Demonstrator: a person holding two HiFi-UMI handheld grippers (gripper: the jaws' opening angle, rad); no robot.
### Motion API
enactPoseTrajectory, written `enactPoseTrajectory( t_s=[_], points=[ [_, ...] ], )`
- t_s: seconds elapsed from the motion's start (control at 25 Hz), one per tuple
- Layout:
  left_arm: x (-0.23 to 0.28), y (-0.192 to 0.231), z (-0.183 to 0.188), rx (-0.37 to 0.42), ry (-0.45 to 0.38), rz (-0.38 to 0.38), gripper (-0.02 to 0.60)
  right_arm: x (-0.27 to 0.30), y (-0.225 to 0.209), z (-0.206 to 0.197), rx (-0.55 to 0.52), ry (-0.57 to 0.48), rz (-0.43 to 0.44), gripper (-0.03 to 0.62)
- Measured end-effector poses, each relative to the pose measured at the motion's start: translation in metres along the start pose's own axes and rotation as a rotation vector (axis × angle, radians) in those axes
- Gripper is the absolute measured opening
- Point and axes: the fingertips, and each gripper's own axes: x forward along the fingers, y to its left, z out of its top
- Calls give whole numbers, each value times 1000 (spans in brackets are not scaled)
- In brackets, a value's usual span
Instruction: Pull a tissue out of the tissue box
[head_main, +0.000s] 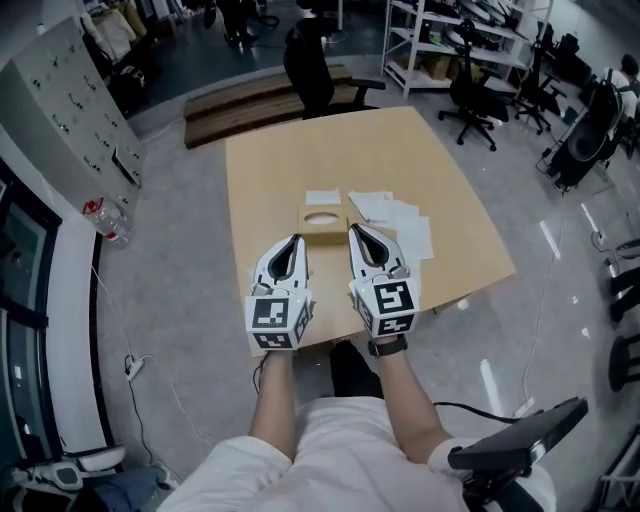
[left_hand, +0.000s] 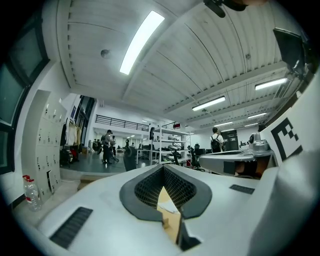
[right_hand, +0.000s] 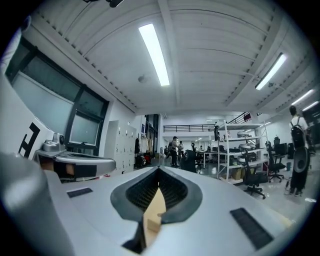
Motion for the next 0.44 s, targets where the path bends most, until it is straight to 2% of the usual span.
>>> enactPoseTrajectory(
  t_s=[0.2, 0.44],
  points=[
    [-2, 5, 0, 15, -11, 6, 2, 9, 4, -6, 16, -5, 14, 5],
    [-14, 23, 2, -35, -21, 80, 2, 27, 21, -8, 8, 28, 98, 5]
  ],
)
